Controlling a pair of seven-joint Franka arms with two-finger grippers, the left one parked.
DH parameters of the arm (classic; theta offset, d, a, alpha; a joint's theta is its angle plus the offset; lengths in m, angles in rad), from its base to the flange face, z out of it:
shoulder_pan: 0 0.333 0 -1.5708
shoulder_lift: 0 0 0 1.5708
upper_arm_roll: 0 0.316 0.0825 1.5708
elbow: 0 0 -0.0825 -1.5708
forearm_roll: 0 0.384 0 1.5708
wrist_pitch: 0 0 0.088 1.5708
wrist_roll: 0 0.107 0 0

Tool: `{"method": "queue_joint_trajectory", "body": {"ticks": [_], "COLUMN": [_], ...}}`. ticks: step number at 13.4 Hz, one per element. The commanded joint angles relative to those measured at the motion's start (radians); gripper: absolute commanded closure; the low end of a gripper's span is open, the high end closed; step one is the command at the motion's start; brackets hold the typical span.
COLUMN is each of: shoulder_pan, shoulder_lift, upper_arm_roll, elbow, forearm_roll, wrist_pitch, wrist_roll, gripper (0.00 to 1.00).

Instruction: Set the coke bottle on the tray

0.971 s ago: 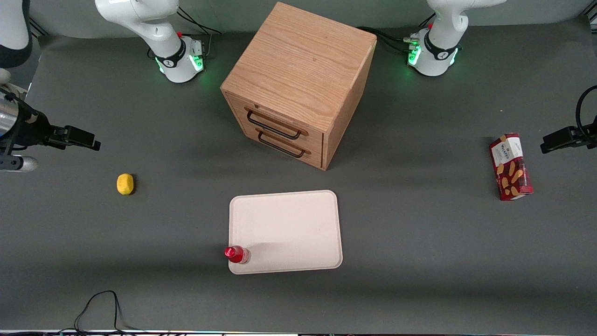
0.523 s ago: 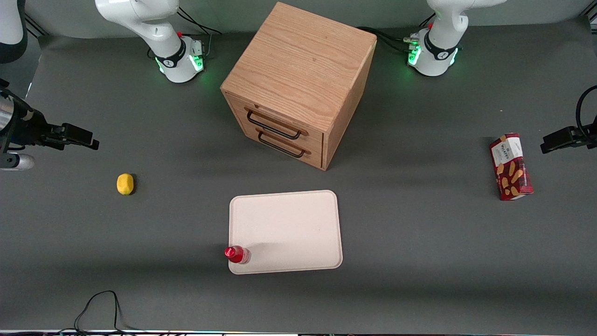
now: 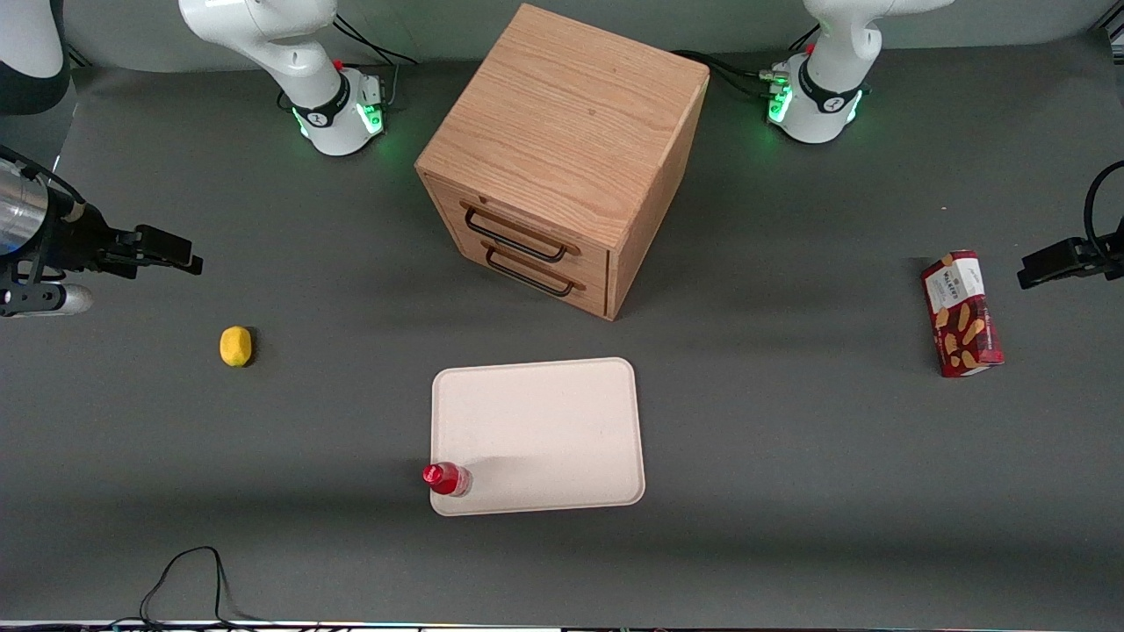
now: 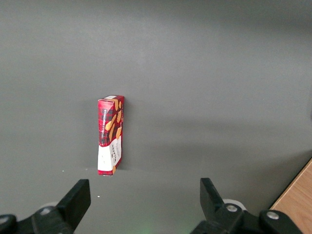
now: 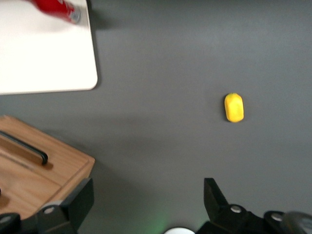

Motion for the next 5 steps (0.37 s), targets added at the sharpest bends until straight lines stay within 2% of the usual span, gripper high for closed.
{"method": "queue_joint_trajectory", "body": {"ticks": [1,5], "shoulder_pan": [-0.033,-0.033], "shoulder_lift": [-0.034,-0.046], "upper_arm_roll": [0.014,0.015], "elbow": [-0.019,-0.031], "forearm_roll": [0.008,0.004], "wrist_pitch": [-0.028,-0.026], "wrist_roll": [-0.041,-0.027], "gripper": [0.0,0.0]}}
